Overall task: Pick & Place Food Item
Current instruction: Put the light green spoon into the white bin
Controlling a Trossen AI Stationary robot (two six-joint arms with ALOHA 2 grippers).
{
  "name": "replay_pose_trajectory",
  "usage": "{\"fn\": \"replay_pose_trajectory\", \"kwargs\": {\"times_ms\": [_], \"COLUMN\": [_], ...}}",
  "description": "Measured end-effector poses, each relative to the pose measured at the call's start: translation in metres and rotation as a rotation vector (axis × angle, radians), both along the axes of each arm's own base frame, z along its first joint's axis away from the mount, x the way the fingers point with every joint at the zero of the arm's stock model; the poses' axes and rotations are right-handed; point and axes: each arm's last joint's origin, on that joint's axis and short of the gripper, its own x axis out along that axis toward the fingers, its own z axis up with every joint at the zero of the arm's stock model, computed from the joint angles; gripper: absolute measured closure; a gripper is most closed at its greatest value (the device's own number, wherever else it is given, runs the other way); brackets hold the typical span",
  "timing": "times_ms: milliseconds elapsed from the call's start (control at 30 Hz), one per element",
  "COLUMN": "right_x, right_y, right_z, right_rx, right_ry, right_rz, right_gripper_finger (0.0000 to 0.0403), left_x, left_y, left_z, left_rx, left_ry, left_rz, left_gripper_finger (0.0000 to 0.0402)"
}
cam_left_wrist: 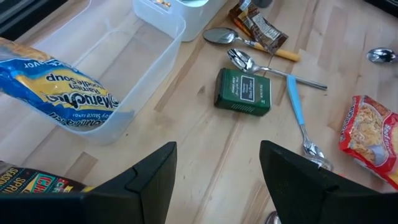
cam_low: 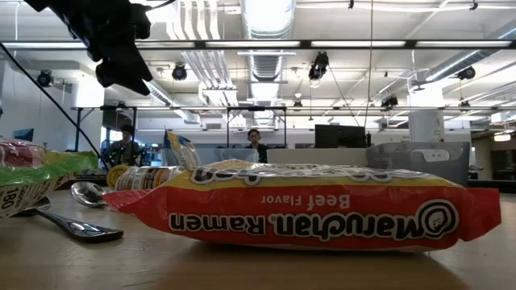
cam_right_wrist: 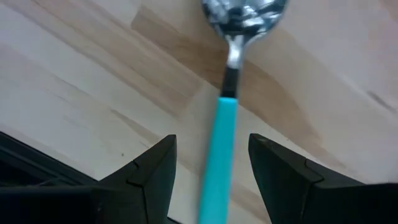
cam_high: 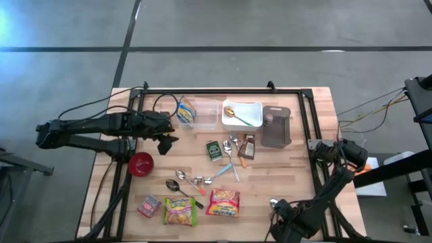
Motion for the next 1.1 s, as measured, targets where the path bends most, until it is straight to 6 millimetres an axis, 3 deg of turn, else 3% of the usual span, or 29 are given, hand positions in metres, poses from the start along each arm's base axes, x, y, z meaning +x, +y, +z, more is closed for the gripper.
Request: {"fn": "replay_pose_trajectory", "kwargs": {"times_ms": [300, 567, 867, 1100], "right_x": [-0.005, -0.006, -0.005, 0.001], "right_y": [-0.007, -0.01, -0.012, -0.016], "right_z": [-0.02, -0.021, -0.009, 0.026], "right_rx": [0.046, 0.014, -0.129, -0.258], "right_ry": [-0.028, -0.028, -0.014, -0.062], "right_rz": [-0.063, -0.094, -0.077, 0.001], "right_gripper_finger": [0.0223, 0.0369, 0.0369, 0.0369], "left_x": [0.0, 0.0, 0.0, 0.0], "left_y": [0.0, 0.0, 0.0, 0.0], "left_z": [0.0, 0.0, 0.0, 0.0], "left_rx": [0.0, -0.003, -0.003, -0.003], "left_ry": [-0.004, 0.003, 0.003, 0.003], "left_rz": [0.0, 0.002, 0.003, 0.003], "left_gripper_finger": [0.0166, 0.0166, 0.0166, 0.0166]}}
